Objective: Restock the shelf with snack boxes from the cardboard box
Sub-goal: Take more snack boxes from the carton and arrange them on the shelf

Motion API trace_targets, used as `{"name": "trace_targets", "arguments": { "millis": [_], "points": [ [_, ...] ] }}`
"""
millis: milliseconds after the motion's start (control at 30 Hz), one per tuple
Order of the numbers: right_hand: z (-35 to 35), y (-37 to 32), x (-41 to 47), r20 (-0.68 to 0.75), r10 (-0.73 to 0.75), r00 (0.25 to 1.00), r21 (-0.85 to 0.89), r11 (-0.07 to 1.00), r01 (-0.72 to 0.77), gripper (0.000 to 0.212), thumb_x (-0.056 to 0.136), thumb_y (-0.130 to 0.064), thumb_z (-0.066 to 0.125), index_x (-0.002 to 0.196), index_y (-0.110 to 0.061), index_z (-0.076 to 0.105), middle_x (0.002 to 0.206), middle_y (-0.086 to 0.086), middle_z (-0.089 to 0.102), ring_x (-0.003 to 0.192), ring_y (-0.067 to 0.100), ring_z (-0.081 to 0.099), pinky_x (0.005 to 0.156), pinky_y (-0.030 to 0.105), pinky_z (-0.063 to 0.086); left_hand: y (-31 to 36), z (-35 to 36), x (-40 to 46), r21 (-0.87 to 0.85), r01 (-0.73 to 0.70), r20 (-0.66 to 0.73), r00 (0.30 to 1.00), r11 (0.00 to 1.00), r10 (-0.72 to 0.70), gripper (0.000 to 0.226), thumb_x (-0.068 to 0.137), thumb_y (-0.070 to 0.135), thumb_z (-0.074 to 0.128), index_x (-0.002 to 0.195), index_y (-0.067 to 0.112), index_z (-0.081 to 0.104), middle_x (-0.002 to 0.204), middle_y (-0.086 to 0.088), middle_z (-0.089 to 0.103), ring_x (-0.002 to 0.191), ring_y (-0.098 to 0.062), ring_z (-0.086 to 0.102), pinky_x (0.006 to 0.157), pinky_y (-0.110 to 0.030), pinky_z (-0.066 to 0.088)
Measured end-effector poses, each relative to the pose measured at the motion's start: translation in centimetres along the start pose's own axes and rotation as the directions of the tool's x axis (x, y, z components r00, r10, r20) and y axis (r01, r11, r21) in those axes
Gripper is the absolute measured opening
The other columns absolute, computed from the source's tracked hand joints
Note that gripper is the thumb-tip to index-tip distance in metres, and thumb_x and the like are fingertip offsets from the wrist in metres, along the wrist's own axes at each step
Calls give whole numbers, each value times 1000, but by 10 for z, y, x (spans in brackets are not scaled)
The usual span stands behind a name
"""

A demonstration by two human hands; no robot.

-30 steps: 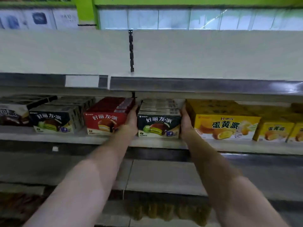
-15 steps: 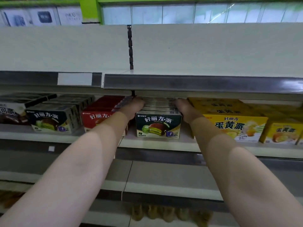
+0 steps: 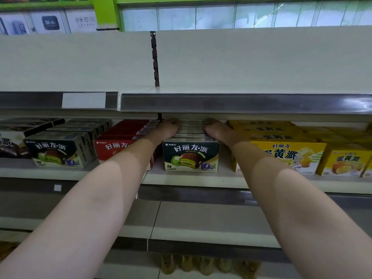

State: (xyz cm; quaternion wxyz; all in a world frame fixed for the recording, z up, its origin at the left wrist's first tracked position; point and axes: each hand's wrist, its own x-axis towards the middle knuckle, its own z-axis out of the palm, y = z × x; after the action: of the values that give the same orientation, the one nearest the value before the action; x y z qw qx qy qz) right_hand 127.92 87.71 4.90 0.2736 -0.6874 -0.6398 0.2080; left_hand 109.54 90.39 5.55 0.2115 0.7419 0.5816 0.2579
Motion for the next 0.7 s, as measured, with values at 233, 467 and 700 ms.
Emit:
{"name": "trace_targets", "arguments": {
  "millis": [233, 467, 700],
  "points": [
    [2, 3, 15, 112, 12, 994, -177, 984, 8, 88, 86, -75, 48, 152, -20, 33, 135, 2, 56, 130, 25, 47, 112, 40, 24, -5, 0, 13, 296, -192, 175, 974, 935, 145, 58, 103, 57, 26, 153, 27, 34, 162, -2, 27, 146, -24, 28, 116, -34, 22],
    [5, 4, 18, 116, -10, 993, -193, 981, 32, 89, 84, -77, 49, 153, -22, 34, 158, 5, 36, 141, 26, 39, 113, 42, 23, -9, 2, 24, 337, -198, 173, 974, 920, 146, 56, 104, 53, 30, 154, 27, 33, 162, -1, 25, 147, -24, 27, 116, -34, 22],
    [-2, 3, 17, 156, -36, 987, -218, 973, 71, 105, 69, -88, 48, 153, -27, 30, 158, 0, 35, 138, 26, 41, 111, 41, 34, -3, -9, 27, 256, -235, 221, 959, 938, 180, 47, 102, 42, 49, 143, 21, 50, 153, -2, 42, 137, -22, 42, 105, -25, 30]
  ]
}}
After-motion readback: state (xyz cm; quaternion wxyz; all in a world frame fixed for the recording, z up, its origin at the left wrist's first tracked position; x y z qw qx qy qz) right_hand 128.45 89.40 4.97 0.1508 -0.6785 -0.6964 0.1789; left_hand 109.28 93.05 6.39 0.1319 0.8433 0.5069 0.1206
